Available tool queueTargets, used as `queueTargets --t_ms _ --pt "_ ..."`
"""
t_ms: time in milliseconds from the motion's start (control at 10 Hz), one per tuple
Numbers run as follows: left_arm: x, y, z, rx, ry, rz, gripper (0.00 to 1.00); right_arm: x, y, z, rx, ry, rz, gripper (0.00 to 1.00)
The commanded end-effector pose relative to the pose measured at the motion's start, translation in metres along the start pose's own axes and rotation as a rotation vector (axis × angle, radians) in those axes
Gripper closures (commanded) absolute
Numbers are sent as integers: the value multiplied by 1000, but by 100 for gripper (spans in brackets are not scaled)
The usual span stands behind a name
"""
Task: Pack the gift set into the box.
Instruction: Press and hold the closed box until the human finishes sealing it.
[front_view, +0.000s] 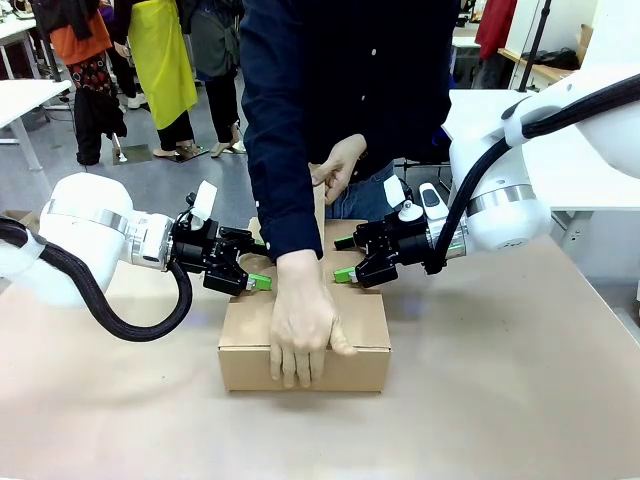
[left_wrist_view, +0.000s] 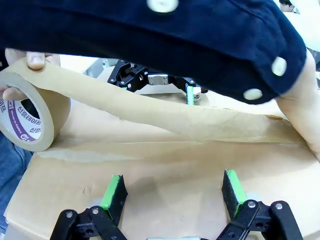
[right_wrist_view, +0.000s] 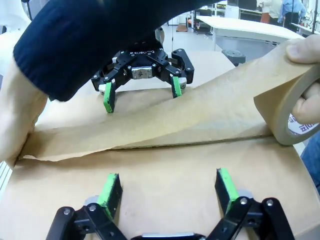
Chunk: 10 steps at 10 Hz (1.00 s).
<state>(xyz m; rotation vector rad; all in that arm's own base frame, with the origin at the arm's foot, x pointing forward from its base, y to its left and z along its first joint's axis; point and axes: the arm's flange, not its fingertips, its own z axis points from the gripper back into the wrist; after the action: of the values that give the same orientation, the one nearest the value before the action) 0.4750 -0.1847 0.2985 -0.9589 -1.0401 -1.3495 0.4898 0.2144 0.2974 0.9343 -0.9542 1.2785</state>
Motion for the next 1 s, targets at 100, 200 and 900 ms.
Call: queueTargets --t_ms 100,200,900 --pt "-2 -2 0 -12 7 -15 0 -4 2 -1 -13 -4 -17 0" --pt "-2 -2 0 -12 7 -15 0 -4 2 -1 -13 -4 -17 0" --pt "-2 -2 0 -12 7 -15 0 -4 2 -1 -13 -4 -17 0"
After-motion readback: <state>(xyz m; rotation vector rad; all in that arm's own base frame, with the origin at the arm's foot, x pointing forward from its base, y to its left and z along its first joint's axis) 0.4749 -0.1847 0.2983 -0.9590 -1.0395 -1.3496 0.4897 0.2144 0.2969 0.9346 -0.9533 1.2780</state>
